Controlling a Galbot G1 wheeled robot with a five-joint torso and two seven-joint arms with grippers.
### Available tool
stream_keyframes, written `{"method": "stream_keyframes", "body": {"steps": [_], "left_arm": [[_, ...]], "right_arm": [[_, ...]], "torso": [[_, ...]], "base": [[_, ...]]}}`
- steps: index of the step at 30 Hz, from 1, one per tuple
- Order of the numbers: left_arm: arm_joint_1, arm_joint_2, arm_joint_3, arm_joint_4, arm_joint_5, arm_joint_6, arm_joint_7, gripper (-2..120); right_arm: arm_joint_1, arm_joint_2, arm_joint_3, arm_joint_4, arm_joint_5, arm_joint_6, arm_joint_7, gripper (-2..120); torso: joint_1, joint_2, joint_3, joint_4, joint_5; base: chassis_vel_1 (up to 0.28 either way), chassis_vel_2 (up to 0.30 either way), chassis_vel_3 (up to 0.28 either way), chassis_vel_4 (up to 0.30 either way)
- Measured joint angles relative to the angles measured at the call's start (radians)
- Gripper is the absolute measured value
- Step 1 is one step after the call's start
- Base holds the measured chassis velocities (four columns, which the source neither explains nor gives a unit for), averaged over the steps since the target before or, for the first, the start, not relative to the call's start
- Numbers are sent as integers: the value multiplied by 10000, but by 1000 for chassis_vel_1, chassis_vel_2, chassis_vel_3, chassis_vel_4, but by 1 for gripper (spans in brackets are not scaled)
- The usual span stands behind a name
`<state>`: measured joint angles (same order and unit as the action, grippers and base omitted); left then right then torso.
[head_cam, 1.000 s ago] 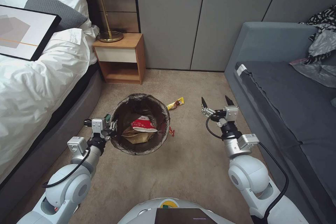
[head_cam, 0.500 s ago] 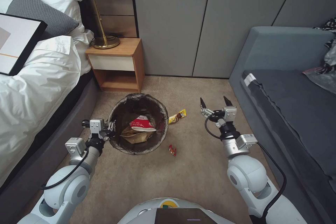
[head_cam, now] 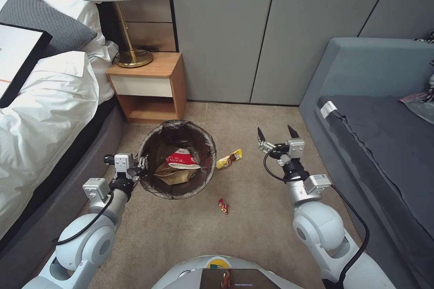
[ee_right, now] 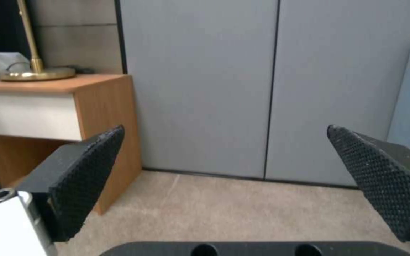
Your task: Pick up the trash bin, then pick up the garbage from the floor and place it into the trash bin.
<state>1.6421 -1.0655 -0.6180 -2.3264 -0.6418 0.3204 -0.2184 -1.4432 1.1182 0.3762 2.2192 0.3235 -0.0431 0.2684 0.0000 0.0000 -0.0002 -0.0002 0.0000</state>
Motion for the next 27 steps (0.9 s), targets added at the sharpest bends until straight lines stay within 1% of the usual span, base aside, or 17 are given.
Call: {"method": "stream_keyframes", "body": {"steps": [2,3,6,7,10,17,19,20,22,24,26,27], "left_arm": [[65,3,-35,-6,3,-4,-12,4],[65,3,-35,-6,3,-4,-12,4],[161,10,-89,-52,5,-13,-17,4],[161,10,-89,-52,5,-13,-17,4],[240,19,-133,-126,-10,-14,-8,4],[285,28,-153,-155,-14,-14,0,4],[306,34,-187,-170,-26,-14,5,4],[306,34,-187,-170,-26,-14,5,4],[307,37,-206,-172,-32,-17,6,4],[307,37,-206,-172,-32,-17,6,4],[306,45,-214,-172,-50,-18,6,4],[302,51,-217,-174,-73,-18,7,4]], "right_arm": [[0,-230,-80,-143,23,-139,13,100],[0,-230,-80,-143,23,-139,13,100],[-3,-753,-353,-393,52,-355,15,100],[-3,-753,-353,-393,52,-355,15,100],[93,-1419,-822,-699,464,-677,26,100],[221,-1741,-1109,-869,771,-843,33,100],[406,-2045,-1441,-1079,1124,-976,34,100],[406,-2045,-1441,-1079,1124,-976,34,100],[573,-2278,-1748,-1297,1360,-1019,34,100],[573,-2278,-1748,-1297,1360,-1019,34,100],[722,-2464,-2005,-1514,1524,-1021,3,100],[859,-2676,-2255,-1761,1638,-1011,-81,100]], "torso": [[0,0,0,1,-1],[0,0,0,1,-1],[0,0,1,4,0],[0,0,1,4,0],[0,0,0,1,1],[0,0,1,1,0],[0,0,1,1,2],[0,0,1,1,2],[0,0,1,5,0],[0,0,1,5,0],[0,0,1,-2,1],[0,0,1,5,2]], "base": [[0,0,0,0],[0,0,0,0],[0,0,0,0],[0,0,0,0],[0,0,0,0],[0,0,0,0],[0,0,0,0],[0,0,0,0],[0,0,0,0],[0,0,0,0],[0,0,0,0],[0,0,0,0]]}}
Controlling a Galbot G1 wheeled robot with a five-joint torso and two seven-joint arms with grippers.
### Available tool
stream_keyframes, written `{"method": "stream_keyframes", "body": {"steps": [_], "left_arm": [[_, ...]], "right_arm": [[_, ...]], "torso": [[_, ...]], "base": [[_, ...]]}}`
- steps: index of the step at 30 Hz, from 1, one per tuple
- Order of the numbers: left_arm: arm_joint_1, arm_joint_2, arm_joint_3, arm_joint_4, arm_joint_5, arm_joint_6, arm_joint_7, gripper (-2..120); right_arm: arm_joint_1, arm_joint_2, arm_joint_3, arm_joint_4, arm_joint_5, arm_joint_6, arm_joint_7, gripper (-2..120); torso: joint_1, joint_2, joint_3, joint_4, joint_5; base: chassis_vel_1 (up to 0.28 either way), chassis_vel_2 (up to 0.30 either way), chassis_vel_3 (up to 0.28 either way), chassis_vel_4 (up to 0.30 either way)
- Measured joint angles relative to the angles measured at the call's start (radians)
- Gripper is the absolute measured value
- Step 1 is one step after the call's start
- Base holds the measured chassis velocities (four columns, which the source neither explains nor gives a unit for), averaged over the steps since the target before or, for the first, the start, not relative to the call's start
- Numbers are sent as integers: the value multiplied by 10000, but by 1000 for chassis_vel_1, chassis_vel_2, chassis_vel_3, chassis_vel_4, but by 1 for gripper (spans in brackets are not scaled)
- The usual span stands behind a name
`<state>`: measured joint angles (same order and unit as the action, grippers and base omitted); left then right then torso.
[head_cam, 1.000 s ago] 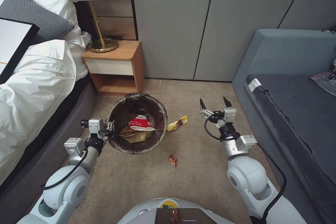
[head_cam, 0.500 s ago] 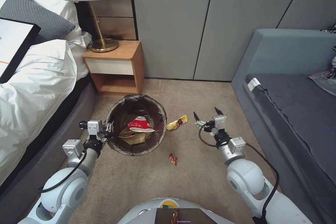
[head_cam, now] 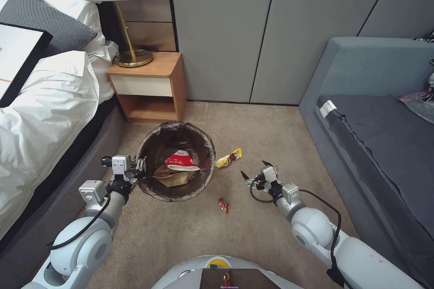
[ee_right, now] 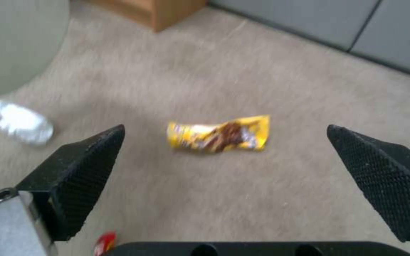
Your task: Pick up the trash bin, then pick up the garbage from the floor and place it into the trash bin.
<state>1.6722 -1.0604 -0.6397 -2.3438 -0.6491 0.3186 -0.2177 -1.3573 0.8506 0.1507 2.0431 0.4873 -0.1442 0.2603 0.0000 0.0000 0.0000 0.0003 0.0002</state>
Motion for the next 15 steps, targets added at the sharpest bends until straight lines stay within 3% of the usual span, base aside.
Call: {"method": "stream_keyframes", "body": {"steps": [8,12,15], "left_arm": [[151,40,-15,-35,-64,0,14,4],[296,51,-12,-43,-45,-5,14,4],[506,16,-57,-75,30,-32,27,4]], "right_arm": [[965,-811,-1345,-1414,288,166,-767,100],[1569,-759,-2012,-1941,311,220,-966,100],[2649,-346,-3299,-2995,304,296,-1188,100]], "torso": [[0,0,0,-5,0],[0,0,1,-5,-3],[0,0,1,-4,-2]], "base": [[0,0,0,0],[0,0,0,0],[0,0,0,0]]}}
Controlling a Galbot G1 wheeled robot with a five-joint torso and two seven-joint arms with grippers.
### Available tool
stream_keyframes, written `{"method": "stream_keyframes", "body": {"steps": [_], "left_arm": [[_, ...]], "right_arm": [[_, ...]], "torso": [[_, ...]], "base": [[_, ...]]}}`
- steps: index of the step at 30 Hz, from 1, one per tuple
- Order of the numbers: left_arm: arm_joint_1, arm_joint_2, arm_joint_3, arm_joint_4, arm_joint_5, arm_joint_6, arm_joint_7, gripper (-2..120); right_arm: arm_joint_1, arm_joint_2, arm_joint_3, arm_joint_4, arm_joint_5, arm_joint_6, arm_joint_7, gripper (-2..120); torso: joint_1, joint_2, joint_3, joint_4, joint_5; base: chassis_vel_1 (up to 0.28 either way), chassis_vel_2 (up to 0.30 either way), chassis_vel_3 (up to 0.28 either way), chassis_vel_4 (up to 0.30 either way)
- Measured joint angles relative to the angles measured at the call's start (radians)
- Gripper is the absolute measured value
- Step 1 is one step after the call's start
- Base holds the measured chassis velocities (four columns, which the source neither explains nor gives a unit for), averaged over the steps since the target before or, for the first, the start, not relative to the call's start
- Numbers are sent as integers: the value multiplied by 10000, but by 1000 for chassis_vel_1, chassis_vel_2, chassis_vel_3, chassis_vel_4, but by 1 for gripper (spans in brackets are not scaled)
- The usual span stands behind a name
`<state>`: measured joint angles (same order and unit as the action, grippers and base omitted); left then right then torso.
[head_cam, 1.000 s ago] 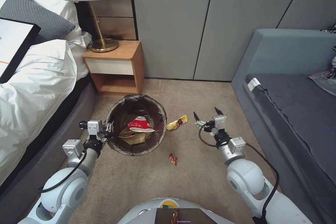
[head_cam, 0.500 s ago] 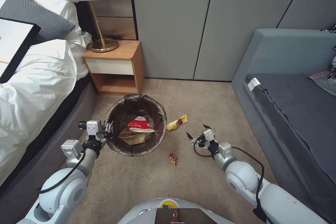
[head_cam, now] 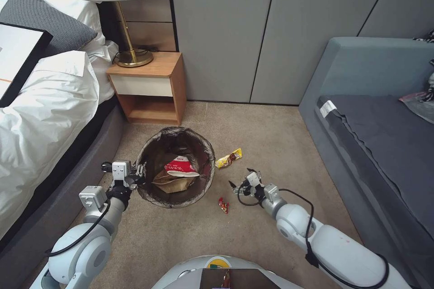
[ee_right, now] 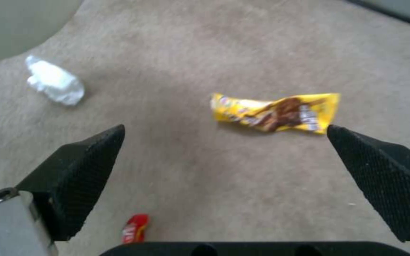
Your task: Pick up the trash bin, then pick up the garbage from the floor and place it into the trash bin.
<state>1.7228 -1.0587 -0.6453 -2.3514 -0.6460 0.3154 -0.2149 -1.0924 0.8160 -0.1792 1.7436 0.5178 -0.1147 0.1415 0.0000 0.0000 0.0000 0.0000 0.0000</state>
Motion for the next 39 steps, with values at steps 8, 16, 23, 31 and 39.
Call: {"method": "stream_keyframes", "body": {"steps": [8,16,23,31,39], "left_arm": [[34,-118,-55,1,22,-28,8,4],[-31,-150,-165,31,-9,-40,-8,4],[-94,-168,-186,69,-25,-47,-15,4],[-223,-163,-141,104,-51,-50,-44,4],[-192,-141,-180,109,-96,-93,-57,4]], "right_arm": [[887,367,-1290,-1182,153,373,-668,100],[1111,538,-1888,-1761,280,395,-804,100],[1164,766,-2178,-2190,603,113,-671,100],[1152,1063,-2361,-2701,767,-108,-457,100],[1257,1410,-2525,-3271,802,-201,-269,100]], "torso": [[0,0,0,0,-1],[0,0,0,0,-2],[0,0,0,0,0],[0,0,0,0,-1],[0,0,0,0,-1]], "base": [[0,0,0,0],[0,0,0,0],[0,0,0,0],[0,0,0,0],[0,0,0,0]]}}
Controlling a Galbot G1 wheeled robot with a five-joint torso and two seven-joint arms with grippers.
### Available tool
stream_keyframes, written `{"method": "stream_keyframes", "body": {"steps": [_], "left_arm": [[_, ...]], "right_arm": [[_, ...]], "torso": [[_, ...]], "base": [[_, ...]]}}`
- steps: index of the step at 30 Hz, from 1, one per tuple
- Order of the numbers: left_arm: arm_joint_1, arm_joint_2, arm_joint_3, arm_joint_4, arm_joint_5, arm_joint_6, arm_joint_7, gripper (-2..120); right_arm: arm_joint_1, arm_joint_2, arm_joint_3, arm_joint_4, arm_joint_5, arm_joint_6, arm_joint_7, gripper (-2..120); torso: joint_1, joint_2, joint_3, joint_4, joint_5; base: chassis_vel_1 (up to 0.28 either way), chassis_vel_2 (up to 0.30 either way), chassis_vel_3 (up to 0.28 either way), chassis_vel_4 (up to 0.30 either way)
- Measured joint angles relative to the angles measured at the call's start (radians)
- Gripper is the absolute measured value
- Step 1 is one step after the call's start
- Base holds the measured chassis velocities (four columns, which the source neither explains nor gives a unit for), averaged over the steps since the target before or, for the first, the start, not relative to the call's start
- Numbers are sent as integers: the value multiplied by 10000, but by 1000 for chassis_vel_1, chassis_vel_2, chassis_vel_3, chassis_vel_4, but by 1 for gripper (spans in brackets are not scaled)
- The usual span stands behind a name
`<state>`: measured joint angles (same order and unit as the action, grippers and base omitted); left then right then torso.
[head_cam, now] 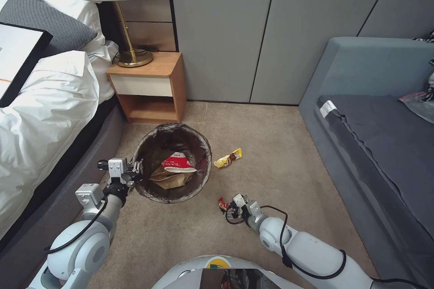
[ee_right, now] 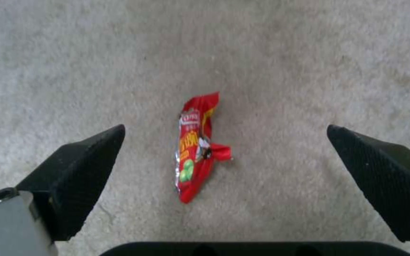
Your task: Pick up the trash bin, then pick up the garbage from the floor and place it into the trash bin.
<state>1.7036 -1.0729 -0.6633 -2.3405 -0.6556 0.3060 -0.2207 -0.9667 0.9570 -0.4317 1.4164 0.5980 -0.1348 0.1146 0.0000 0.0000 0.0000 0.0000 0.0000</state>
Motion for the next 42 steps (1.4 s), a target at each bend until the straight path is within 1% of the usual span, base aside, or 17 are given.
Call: {"method": "stream_keyframes", "body": {"steps": [6,9,13,32,34,35,38,39,40,41,42], "left_arm": [[-37,-21,70,31,7,-21,-8,4],[-100,-24,84,32,6,-22,-43,4],[-109,-19,58,44,-18,-22,-55,4],[-220,5,64,86,-83,-24,-111,4],[-232,13,74,84,-85,-24,-120,4],[-232,13,74,84,-85,-24,-120,4],[-237,24,77,81,-89,-24,-125,4],[-237,24,77,81,-89,-24,-125,4],[-231,26,79,80,-89,-23,-125,4],[-225,26,80,79,-89,-24,-126,4],[-221,25,82,79,-89,-24,-126,4]], "right_arm": [[191,292,-231,-307,-1,-163,258,100],[292,472,-407,-392,-1,-510,704,100],[334,606,-538,-481,3,-663,932,100],[573,1087,-819,-967,-119,-832,1300,100],[585,1140,-816,-1058,-132,-847,1306,90],[585,1140,-816,-1058,-132,-847,1306,90],[581,1224,-787,-1190,-180,-834,1279,78],[581,1224,-787,-1190,-180,-834,1279,78],[575,1268,-775,-1234,-200,-807,1267,71],[570,1297,-762,-1264,-214,-795,1261,69],[565,1342,-742,-1305,-232,-786,1256,61]], "torso": [[0,0,0,1,-1],[0,0,0,1,-1],[0,0,0,0,-1],[0,0,0,1,0],[0,0,0,1,0],[0,0,0,1,0],[0,0,0,0,-1],[0,0,0,0,-1],[0,0,0,-1,-1],[-1,0,-1,-1,-1],[-1,0,-1,0,0]], "base": [[0,0,0,0],[0,0,0,0],[0,0,0,0],[0,0,0,0],[0,0,0,0],[0,0,0,0],[0,0,0,0],[0,0,0,0],[0,0,0,0],[0,0,0,0],[0,0,0,0]]}}
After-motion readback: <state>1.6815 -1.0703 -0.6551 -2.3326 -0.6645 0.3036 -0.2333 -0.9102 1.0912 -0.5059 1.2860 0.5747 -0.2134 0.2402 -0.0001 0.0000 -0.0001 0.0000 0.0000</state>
